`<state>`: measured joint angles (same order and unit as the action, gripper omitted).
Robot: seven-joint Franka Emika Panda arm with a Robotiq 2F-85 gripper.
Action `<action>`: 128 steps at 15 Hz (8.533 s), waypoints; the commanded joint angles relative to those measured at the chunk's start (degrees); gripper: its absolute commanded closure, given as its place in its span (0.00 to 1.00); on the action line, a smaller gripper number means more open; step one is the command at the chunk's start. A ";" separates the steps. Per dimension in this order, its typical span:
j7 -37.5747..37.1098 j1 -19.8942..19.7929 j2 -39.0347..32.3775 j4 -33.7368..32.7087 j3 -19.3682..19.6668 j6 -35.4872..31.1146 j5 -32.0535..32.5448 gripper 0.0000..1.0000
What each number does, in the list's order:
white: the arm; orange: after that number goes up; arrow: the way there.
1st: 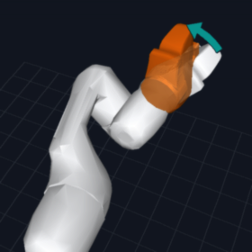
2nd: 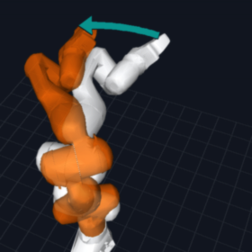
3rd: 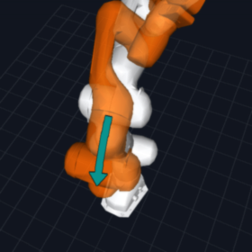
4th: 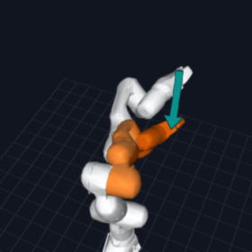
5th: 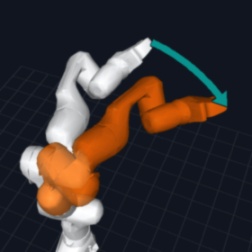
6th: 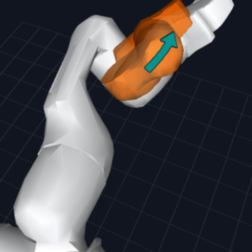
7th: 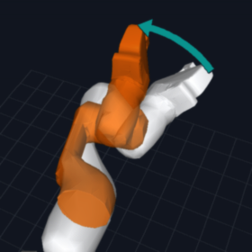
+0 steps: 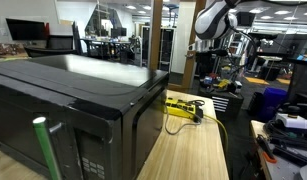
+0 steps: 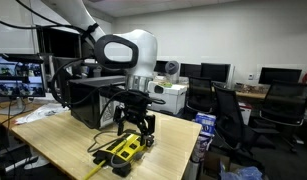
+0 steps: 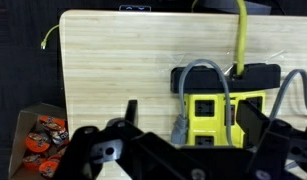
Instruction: Put the electric wire head in the extension cord
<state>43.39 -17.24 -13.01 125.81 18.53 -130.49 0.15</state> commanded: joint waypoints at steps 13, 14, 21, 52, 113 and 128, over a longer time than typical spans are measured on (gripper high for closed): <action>-2.74 -4.86 -9.03 -0.05 -6.91 -12.89 -0.85 0.00; -1.80 -5.23 -9.14 -0.06 -6.94 -12.11 0.06 0.00; -0.30 -6.51 -11.82 0.02 -8.31 -15.42 -1.33 0.00; -4.24 -8.23 -17.66 -3.73 -11.01 -17.44 0.25 0.98; -7.01 0.21 -26.53 -35.60 -13.75 54.21 8.88 0.99; -6.16 -1.50 -29.01 -40.65 -12.54 58.75 11.17 0.99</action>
<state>37.16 -18.16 -43.51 84.95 5.93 -73.22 9.26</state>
